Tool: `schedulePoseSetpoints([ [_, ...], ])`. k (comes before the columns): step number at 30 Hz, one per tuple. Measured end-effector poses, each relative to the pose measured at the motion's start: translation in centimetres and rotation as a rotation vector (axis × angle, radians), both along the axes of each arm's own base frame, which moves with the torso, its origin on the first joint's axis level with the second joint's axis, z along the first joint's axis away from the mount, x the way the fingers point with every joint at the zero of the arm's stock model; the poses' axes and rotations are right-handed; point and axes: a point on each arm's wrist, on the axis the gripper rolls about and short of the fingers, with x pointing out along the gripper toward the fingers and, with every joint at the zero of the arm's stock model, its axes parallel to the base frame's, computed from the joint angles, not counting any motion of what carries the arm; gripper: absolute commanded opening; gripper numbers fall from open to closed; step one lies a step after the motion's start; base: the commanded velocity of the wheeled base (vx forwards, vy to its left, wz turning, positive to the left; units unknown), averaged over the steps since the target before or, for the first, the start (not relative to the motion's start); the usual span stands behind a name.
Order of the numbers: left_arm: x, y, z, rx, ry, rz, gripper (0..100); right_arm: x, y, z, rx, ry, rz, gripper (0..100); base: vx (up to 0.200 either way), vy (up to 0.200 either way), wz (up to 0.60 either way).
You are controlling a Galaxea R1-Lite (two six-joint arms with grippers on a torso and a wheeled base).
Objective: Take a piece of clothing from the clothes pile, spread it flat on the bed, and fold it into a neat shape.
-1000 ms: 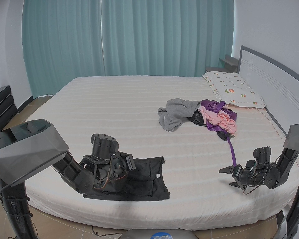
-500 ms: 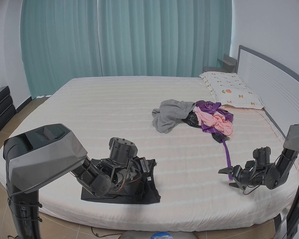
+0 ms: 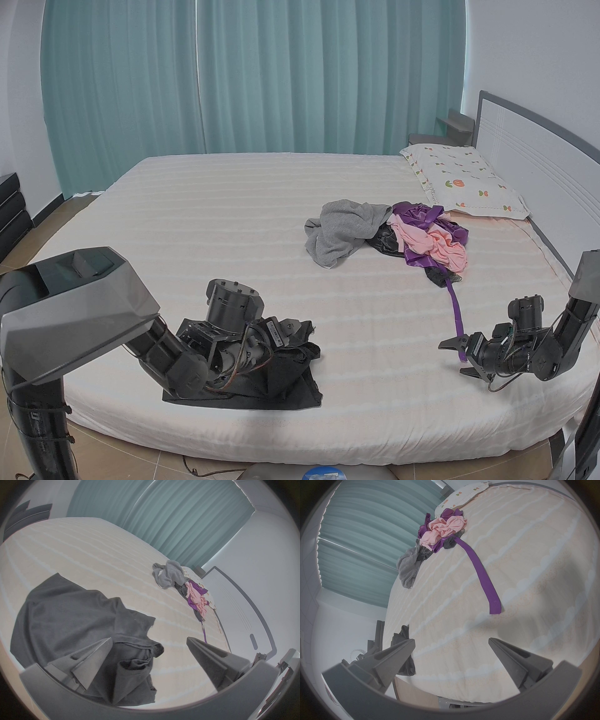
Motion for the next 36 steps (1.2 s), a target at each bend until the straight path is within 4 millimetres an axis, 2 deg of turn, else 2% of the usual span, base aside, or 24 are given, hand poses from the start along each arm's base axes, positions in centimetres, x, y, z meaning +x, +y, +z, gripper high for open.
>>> schedulePoseSetpoints([
  [7,-1.1,3.2,0.8,-0.005,0.029,0.058,100,-0.1,0.0,0.0,0.000,0.001,0.001,100,0.000,0.000,0.00],
  [14,-1.7,7.4,0.8,-0.126,0.097,0.137,100,-0.4,0.3,-0.1,0.000,0.011,0.010,100,0.000,0.000,0.00],
  [21,-2.4,11.1,0.1,-0.276,0.147,0.182,100,-0.6,0.7,-0.2,-0.009,0.017,0.025,100,0.000,0.200,0.00],
  [30,-3.0,13.5,-1.4,-0.311,0.222,0.212,100,-0.5,1.6,-0.2,-0.028,0.010,0.043,100,0.000,0.200,0.00],
  [36,-3.3,13.9,-1.8,-0.322,0.248,0.205,100,-0.7,2.5,-0.2,-0.043,0.013,0.066,100,0.000,0.200,0.00],
])
